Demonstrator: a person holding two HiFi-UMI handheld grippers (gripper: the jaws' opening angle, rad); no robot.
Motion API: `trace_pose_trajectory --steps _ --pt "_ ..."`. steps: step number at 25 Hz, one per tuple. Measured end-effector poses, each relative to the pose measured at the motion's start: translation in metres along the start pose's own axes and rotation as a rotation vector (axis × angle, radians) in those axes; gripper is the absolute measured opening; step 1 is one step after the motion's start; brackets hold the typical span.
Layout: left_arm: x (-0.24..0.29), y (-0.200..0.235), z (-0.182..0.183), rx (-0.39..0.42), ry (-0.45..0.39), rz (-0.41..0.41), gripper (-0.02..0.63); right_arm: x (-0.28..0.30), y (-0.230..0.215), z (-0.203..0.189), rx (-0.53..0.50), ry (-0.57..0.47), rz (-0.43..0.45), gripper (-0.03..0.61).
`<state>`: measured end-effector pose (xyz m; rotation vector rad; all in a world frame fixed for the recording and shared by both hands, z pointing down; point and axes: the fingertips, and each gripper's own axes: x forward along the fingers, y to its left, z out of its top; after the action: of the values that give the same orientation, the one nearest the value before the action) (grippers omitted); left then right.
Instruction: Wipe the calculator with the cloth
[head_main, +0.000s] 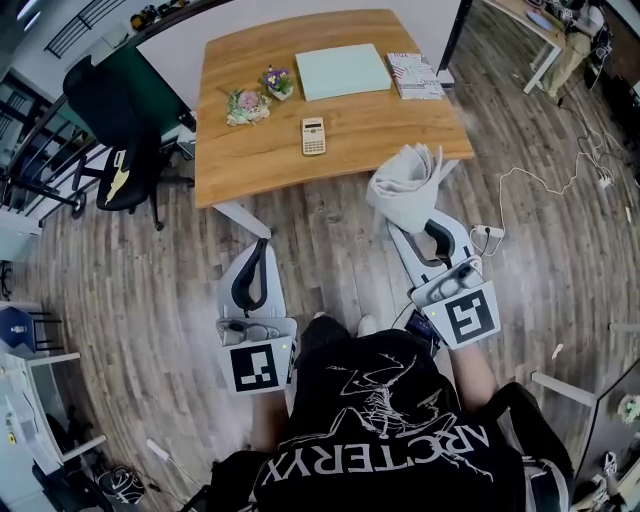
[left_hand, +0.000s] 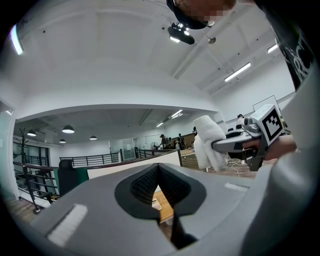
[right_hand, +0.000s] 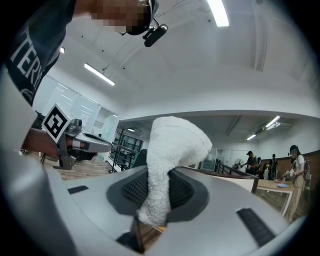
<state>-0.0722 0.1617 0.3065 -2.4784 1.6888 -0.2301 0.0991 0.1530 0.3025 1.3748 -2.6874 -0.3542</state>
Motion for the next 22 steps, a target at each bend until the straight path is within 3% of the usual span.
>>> trace_pose_trajectory --steps 5,12,22 --pt "0.019 -0.009 -0.008 -0.022 0.029 0.008 0.009 0.01 -0.017 -0.013 0.014 -0.001 0.017 0.092" --pt "0.084 0.022 -0.021 -0.021 0.024 0.0 0.009 0.073 -0.044 -0.031 0.015 -0.001 0.015 0.092" --pt "0.251 0.135 -0.027 -0.034 0.016 -0.09 0.009 0.25 -0.117 -0.036 -0.006 0.036 -0.07 0.092"
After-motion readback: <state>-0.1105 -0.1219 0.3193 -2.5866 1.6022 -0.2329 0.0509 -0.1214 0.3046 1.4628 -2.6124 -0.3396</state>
